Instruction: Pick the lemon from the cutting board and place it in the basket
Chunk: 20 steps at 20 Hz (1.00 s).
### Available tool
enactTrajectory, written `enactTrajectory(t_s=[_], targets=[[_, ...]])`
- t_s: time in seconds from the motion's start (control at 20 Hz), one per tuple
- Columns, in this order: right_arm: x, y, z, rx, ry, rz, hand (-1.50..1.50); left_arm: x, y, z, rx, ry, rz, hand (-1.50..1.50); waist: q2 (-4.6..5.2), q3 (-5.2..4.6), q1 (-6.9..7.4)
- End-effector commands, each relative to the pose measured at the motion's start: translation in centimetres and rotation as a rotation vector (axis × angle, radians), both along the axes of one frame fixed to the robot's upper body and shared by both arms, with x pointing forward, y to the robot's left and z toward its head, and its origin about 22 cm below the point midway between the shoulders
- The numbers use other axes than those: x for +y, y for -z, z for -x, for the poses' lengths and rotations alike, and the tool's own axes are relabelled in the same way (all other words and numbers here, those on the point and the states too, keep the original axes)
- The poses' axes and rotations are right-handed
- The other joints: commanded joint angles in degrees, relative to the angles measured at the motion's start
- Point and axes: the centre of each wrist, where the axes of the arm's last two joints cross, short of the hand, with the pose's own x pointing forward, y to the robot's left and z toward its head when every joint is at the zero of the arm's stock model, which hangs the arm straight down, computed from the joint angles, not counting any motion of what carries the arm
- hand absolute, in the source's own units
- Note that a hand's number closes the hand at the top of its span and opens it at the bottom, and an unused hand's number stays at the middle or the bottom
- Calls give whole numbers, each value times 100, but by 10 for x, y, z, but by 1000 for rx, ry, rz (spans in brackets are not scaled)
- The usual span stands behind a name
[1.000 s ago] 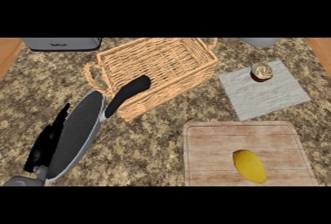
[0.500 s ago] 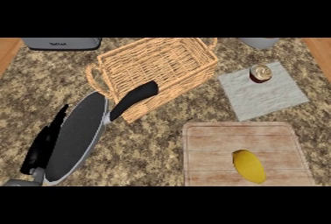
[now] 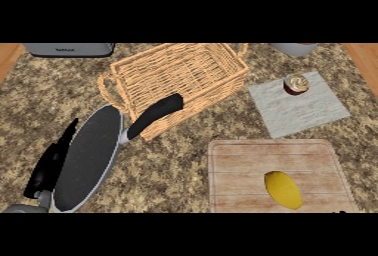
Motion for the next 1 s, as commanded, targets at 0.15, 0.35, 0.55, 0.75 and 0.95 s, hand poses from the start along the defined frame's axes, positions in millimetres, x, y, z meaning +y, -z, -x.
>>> enactTrajectory(t_s=[0.15, 0.35, 0.55, 0.75, 0.95], targets=[[25, 20, -27, -38, 34, -72, -150, -11, -7, -8, 7, -8, 5, 0, 43, 139, 61], [16, 18, -41, -20, 68, -72, -150, 2, -6, -6, 7, 1, 0, 0, 52, 137, 78], [13, 0, -60, -20, 55, -85, -150, -6, -4, -5, -7, 9, 6, 0, 54, 133, 114], [23, 2, -58, -23, 18, -77, -150, -15, 14, -7, 5, 3, 2, 0, 57, 128, 27], [17, 14, -75, 18, 21, -57, -150, -11, -4, -11, 4, 11, 0, 0, 53, 135, 78]])
